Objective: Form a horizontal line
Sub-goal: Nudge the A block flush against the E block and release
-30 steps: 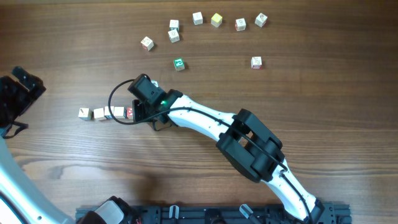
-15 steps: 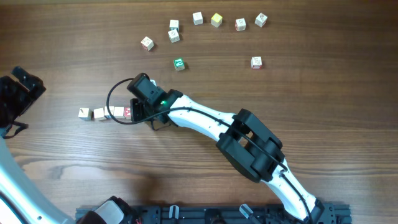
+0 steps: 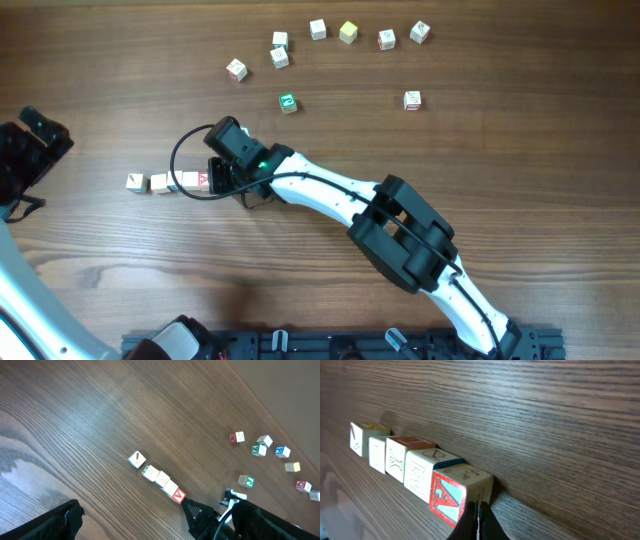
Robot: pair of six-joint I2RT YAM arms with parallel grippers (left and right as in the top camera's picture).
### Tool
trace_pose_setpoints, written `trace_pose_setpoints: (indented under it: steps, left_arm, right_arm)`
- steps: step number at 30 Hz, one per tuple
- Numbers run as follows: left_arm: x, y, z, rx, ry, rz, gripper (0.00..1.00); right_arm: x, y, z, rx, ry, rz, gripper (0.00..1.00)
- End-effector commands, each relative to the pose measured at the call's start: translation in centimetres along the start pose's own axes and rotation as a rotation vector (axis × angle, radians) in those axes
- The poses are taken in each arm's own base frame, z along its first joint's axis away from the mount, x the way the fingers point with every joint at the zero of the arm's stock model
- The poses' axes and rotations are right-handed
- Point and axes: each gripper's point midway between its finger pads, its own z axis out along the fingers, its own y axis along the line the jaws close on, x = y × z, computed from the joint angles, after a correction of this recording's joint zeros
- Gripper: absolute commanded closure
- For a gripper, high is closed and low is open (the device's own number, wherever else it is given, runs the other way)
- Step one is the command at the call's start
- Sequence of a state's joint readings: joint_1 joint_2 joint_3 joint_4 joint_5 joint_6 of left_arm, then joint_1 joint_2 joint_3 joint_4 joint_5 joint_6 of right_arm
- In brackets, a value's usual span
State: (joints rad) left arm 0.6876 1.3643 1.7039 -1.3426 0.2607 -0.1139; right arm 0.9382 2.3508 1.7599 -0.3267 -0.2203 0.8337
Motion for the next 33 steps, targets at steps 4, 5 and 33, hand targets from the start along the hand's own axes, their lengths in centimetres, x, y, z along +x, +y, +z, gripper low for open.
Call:
trace_pose_setpoints:
  steps: [4, 5, 33]
  left_arm:
    - [-0.4, -0.3, -0.5, 0.017, -0.017, -0.004, 0.00]
    - [-0.4, -0.3, -0.5, 0.017, -0.017, -0.004, 0.00]
    - [-0.4, -0.3, -0.5, 0.017, -0.017, -0.004, 0.00]
  right_arm:
    - [1.0, -0.7, 1.0, 0.013, 0.021, 0.004, 0.95]
    - [0.9, -1.1, 1.0, 0.032, 0.014, 0.005, 0.95]
    - [0.1, -8.2, -0.6, 0.240, 0.052, 0.139, 0.96]
